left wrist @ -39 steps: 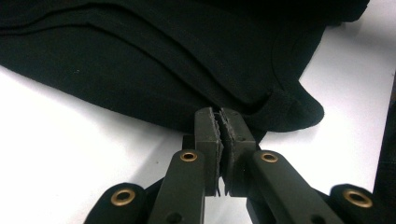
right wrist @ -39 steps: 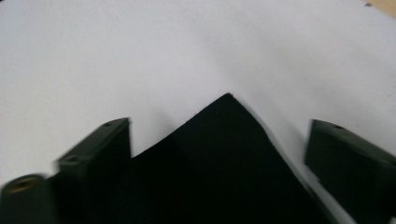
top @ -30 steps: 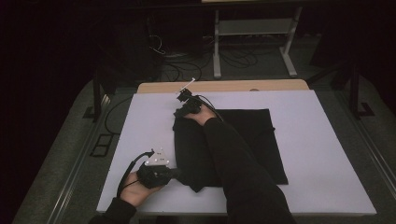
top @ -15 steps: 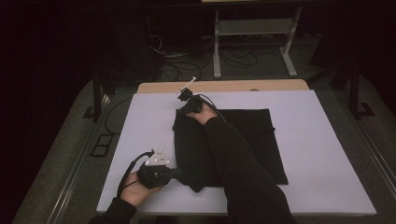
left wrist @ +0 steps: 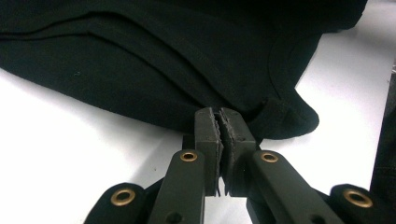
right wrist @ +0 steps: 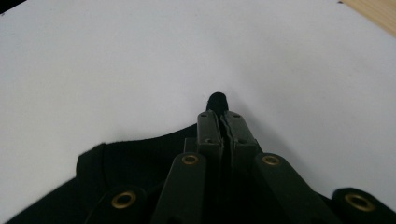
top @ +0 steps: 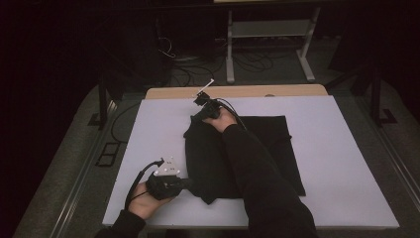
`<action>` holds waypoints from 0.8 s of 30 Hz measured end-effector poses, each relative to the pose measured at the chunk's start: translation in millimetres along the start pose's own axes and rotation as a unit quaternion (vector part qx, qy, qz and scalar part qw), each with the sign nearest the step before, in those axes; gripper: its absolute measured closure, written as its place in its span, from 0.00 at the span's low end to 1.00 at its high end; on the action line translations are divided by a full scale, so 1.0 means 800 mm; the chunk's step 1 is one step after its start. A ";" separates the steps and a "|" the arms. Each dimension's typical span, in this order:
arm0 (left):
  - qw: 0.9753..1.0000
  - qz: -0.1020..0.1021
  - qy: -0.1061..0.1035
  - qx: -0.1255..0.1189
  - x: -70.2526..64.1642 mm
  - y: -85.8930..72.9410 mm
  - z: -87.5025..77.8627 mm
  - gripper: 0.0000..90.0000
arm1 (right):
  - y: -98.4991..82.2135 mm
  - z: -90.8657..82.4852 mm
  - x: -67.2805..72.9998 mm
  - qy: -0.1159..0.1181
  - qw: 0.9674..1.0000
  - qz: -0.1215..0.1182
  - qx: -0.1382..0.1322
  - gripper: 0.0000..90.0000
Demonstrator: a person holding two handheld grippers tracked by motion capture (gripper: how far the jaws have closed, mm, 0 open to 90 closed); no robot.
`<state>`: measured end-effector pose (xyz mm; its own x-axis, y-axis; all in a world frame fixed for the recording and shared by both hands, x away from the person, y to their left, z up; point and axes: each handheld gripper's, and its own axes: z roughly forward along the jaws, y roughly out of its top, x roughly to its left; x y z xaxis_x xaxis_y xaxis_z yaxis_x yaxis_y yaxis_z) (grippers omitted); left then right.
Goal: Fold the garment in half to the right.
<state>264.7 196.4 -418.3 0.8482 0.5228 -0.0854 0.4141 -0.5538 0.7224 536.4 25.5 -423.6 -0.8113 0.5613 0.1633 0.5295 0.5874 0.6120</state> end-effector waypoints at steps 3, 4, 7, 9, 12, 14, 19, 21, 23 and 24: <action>1.000 0.004 0.000 0.001 -0.001 0.000 -0.001 0.95 | -0.009 -0.013 0.000 -0.006 1.000 -0.002 -0.011 0.95; 1.000 0.001 0.003 -0.004 -0.003 0.002 0.000 0.95 | -0.011 -0.016 -0.001 -0.005 1.000 -0.001 -0.011 0.95; 1.000 0.007 0.002 -0.007 -0.005 0.006 -0.001 0.95 | -0.019 -0.033 -0.005 -0.011 1.000 0.003 -0.022 0.95; 1.000 0.014 0.001 -0.010 -0.009 0.011 0.000 0.95 | -0.023 -0.044 -0.008 -0.017 0.999 0.010 -0.029 0.95; 1.000 0.022 0.002 -0.012 -0.013 0.018 0.002 0.95 | -0.027 -0.060 -0.014 -0.019 0.999 0.016 -0.038 0.95; 0.999 0.032 0.000 -0.006 -0.013 0.023 0.004 0.95 | -0.029 -0.069 -0.017 -0.023 0.999 0.014 -0.040 0.95; 0.999 0.044 -0.003 -0.012 -0.017 0.036 0.011 0.95 | -0.035 -0.089 -0.025 -0.029 0.998 0.017 -0.050 0.95; 0.999 0.050 -0.005 -0.010 -0.019 0.042 0.013 0.95 | -0.038 -0.094 -0.028 -0.032 0.998 0.017 -0.051 0.95; 0.999 0.053 -0.006 -0.011 -0.020 0.047 0.015 0.95 | -0.042 -0.098 -0.030 -0.031 0.998 0.020 -0.053 0.95; 0.999 0.053 -0.007 -0.013 -0.021 0.049 0.016 0.95 | -0.044 -0.100 -0.031 -0.031 0.998 0.021 -0.052 0.95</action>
<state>270.7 157.3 -397.3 0.8909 0.4538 -0.0169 0.3137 -0.5882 0.7454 518.3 -55.6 -387.4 -0.7704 0.6211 0.1440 0.5311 0.5002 0.6839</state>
